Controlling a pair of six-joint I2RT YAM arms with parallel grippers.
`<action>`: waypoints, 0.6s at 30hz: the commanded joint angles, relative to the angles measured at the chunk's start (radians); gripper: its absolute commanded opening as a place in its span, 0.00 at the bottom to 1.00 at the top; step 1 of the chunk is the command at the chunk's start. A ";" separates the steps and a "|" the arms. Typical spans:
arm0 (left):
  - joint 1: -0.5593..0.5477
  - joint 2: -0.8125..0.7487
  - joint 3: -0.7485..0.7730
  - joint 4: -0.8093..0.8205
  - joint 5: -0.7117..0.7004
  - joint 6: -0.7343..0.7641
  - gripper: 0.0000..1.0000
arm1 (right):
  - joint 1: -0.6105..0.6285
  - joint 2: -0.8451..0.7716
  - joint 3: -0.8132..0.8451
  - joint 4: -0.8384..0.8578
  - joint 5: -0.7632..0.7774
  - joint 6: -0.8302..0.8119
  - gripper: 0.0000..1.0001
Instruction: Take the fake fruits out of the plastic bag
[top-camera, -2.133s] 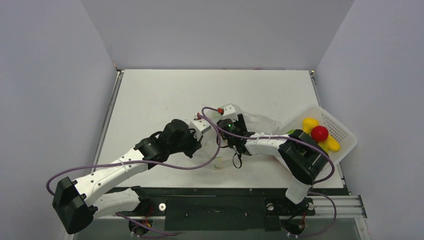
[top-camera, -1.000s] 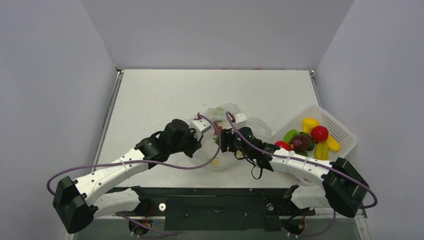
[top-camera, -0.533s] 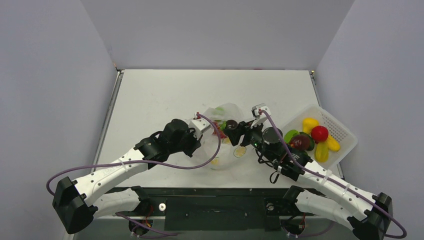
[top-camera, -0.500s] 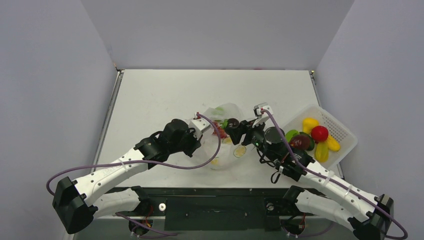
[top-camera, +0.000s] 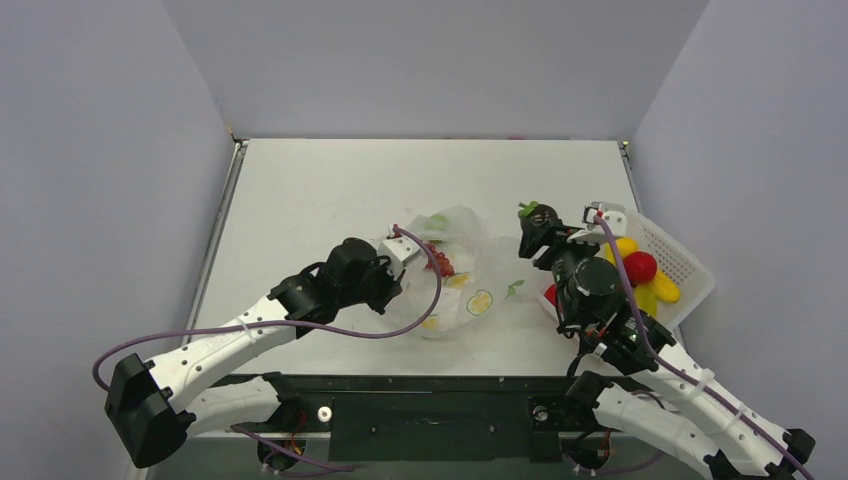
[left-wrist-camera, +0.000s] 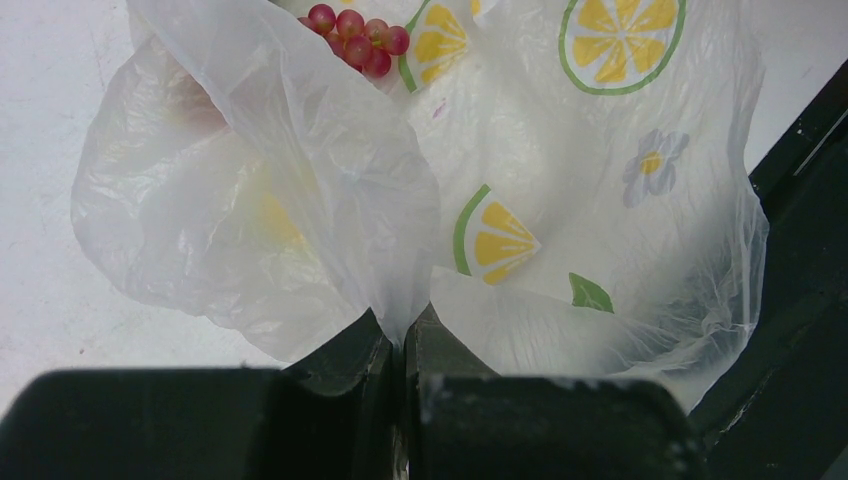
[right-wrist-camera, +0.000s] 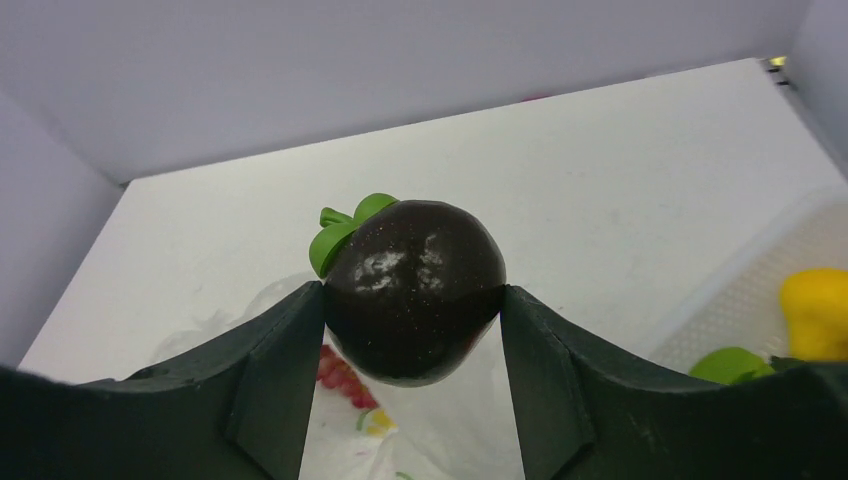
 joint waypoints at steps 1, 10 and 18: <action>-0.003 -0.017 0.045 0.023 0.000 0.006 0.00 | -0.042 -0.036 0.012 -0.047 0.316 0.023 0.00; -0.004 -0.019 0.047 0.020 -0.003 0.008 0.00 | -0.567 0.055 0.024 -0.198 0.198 0.203 0.00; -0.003 -0.021 0.048 0.017 -0.007 0.009 0.00 | -0.910 0.303 0.003 -0.183 -0.170 0.311 0.03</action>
